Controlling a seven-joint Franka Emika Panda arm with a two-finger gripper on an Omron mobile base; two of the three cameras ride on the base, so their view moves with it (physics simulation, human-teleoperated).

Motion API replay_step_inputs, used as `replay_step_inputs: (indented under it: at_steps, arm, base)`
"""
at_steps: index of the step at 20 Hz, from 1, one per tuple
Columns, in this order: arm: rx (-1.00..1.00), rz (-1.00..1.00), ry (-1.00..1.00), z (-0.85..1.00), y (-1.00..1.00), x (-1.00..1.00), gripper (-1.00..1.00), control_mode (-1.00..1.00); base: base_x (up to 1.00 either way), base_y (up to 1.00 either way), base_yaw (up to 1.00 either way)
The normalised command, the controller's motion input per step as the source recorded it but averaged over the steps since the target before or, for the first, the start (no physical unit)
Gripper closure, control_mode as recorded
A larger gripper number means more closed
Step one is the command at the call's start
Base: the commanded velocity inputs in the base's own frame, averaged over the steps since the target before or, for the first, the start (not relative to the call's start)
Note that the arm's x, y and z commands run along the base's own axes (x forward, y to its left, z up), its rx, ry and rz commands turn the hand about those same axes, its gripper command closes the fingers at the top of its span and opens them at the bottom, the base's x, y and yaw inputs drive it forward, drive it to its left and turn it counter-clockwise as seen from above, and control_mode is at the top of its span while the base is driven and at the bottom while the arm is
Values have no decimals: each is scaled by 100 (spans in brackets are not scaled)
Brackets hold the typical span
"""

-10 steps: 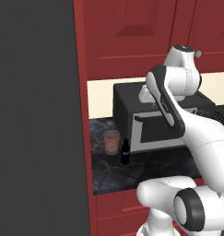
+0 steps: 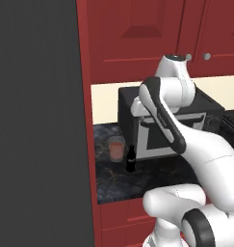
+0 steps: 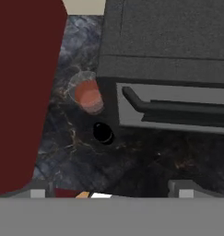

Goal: Place the microwavable item in the microwave. Then, close the microwave door and press the start button.

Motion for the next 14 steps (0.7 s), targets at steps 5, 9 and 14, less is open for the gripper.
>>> replay_step_inputs:
  at_steps: [5, 9, 14]
  arm:
    - [-6, 23, 16, -5, 99, 0, -100, -100]
    - [-10, 34, 24, -14, 66, 18, -100, -100]
    - [-10, 32, 20, -38, 16, 32, -100, -100]
  base:
    - [0, 0, 0]
    - [0, 0, 0]
    - [0, 0, 0]
